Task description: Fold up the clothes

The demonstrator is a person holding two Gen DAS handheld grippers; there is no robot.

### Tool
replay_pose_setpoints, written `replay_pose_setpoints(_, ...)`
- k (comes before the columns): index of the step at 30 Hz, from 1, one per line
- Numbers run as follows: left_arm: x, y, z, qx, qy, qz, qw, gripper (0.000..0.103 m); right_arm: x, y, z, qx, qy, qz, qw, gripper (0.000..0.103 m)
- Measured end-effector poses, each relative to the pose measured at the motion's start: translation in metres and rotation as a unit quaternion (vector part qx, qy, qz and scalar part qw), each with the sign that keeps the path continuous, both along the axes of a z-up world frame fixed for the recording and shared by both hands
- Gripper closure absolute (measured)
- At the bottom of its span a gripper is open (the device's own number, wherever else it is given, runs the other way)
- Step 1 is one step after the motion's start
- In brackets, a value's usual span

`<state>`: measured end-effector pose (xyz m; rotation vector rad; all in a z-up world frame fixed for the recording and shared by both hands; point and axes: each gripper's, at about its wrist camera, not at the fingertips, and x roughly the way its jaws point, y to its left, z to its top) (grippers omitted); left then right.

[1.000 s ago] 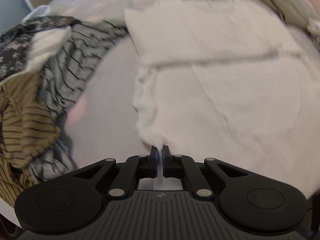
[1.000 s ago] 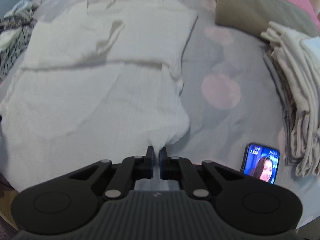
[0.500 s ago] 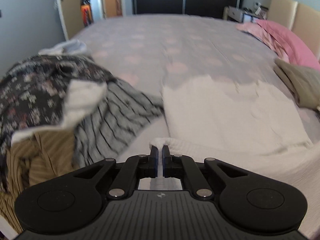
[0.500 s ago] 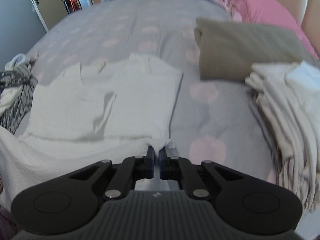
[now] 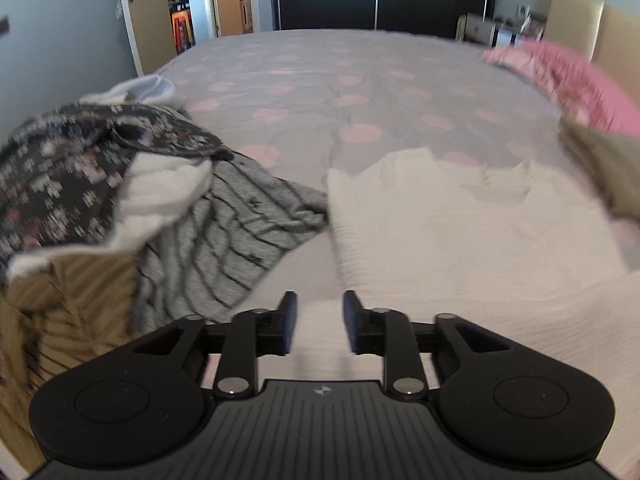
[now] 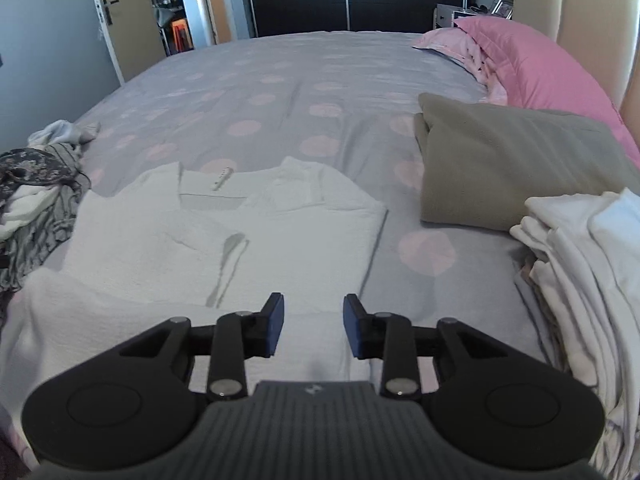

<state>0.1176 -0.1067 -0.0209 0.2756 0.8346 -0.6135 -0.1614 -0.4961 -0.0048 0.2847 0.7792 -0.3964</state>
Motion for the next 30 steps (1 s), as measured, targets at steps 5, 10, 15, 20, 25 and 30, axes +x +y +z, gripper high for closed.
replay_pose_setpoints(5, -0.029, -0.004, 0.003, 0.006, -0.013, -0.042, 0.999, 0.076, -0.01, 0.03, -0.004, -0.036, 0.014, 0.056, 0.998, 0.056)
replay_pose_setpoints(10, -0.083, -0.016, -0.009, 0.073, -0.062, -0.149, 0.9842, 0.076, -0.024, 0.092, -0.024, -0.112, 0.047, 0.151, 0.981, 0.051)
replay_pose_setpoints(15, -0.149, -0.017, -0.04, 0.153, -0.117, -0.281, 0.9404, 0.076, -0.045, 0.143, -0.06, -0.158, 0.103, 0.252, 0.949, 0.048)
replay_pose_setpoints(20, -0.199, -0.007, -0.082, 0.236, -0.145, -0.384, 0.8806, 0.076, -0.071, 0.173, -0.097, -0.189, 0.16, 0.322, 0.914, 0.048)
replay_pose_setpoints(25, -0.235, 0.006, -0.114, 0.298, -0.216, -0.467, 0.8039, 0.076, -0.095, 0.206, -0.117, -0.309, 0.166, 0.398, 0.848, 0.049)
replay_pose_setpoints(30, -0.252, 0.021, -0.119, 0.306, -0.262, -0.501, 0.7655, 0.075, -0.11, 0.215, -0.12, -0.376, 0.169, 0.456, 0.789, 0.046)
